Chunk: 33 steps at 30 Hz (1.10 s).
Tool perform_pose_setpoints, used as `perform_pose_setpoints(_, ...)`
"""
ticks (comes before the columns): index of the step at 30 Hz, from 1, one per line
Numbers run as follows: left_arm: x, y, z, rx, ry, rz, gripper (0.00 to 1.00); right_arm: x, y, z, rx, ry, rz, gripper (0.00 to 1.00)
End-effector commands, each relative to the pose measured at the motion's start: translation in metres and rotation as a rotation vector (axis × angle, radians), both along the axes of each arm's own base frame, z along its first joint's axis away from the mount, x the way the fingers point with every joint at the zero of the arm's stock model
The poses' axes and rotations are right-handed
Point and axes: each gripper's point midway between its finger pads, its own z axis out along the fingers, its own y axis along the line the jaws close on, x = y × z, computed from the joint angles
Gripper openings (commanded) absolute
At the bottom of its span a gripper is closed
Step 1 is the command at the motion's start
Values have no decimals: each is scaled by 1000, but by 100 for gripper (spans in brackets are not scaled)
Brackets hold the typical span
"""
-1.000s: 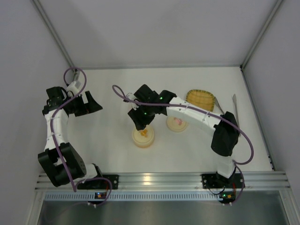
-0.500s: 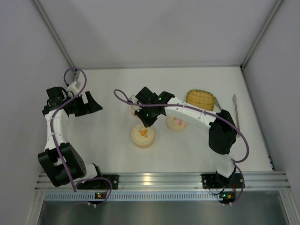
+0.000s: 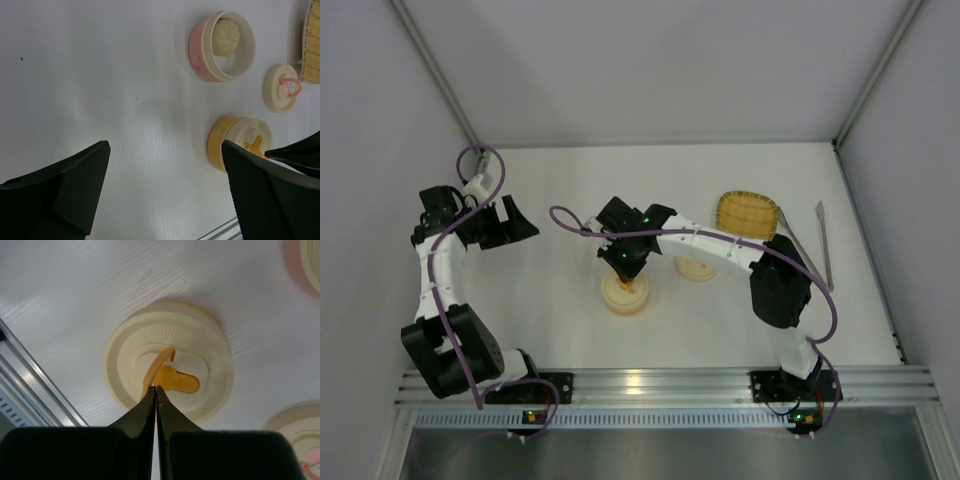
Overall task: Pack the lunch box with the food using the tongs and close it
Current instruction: Close the box lid on the packing box.
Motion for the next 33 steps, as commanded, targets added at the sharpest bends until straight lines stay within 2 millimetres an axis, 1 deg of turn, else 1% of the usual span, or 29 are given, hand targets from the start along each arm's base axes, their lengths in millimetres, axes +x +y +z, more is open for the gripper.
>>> perform_pose_setpoints(1,2,3,7,27,-53,-13,98,-14,18,10,33,5,57,0)
perform_pose_setpoints(4,3,3,7,21,-54,-13,98,-24,20,2,16,18,77,0)
perform_pose_setpoints(7,4,3,8,20,-53,-13,98,-29,20,-6,-6,26,89,0)
perform_pose_setpoints(9,4,2,8,22,-56,-15,98,-29,19,-9,-15,27,87,0)
perform_pose_setpoints(12,4,3,8,21,-55,-13,98,-27,17,-7,-19,17,80,0)
perform_pose_setpoints(14,4,2,8,20,-55,-14,98,-23,16,-2,-18,-12,97,0)
perform_pose_setpoints(15,3,2,9,20,-55,-16,98,-21,16,0,-16,-22,100,2)
perform_pose_setpoints(17,4,2,9,18,-54,-14,98,-16,15,13,15,-33,96,5)
perform_pose_setpoints(18,4,2,10,18,-57,-14,98,-13,15,17,28,-32,94,9)
perform_pose_setpoints(20,3,1,11,14,-56,-14,98,-6,14,32,74,-32,90,14)
perform_pose_setpoints(21,4,2,12,15,-59,-14,98,1,12,37,89,-31,84,16)
perform_pose_setpoints(22,4,2,13,15,-62,-14,99,0,13,45,122,-18,91,17)
perform_pose_setpoints(23,4,1,13,15,-64,-15,98,2,12,49,142,-8,93,19)
perform_pose_setpoints(25,4,1,13,14,-63,-15,98,0,12,60,205,34,111,22)
perform_pose_setpoints(26,4,1,13,14,-64,-15,98,0,12,61,219,39,112,24)
perform_pose_setpoints(27,4,2,13,14,-62,-14,98,-2,13,63,231,51,122,25)
perform_pose_setpoints(28,4,1,13,14,-61,-15,98,-8,16,65,254,82,145,24)
perform_pose_setpoints(30,5,1,12,11,-61,-15,98,-18,19,64,279,131,172,25)
perform_pose_setpoints(31,5,1,12,10,-58,-13,98,-26,21,63,299,177,205,27)
perform_pose_setpoints(33,5,1,12,11,-59,-14,98,-33,21,57,307,218,227,32)
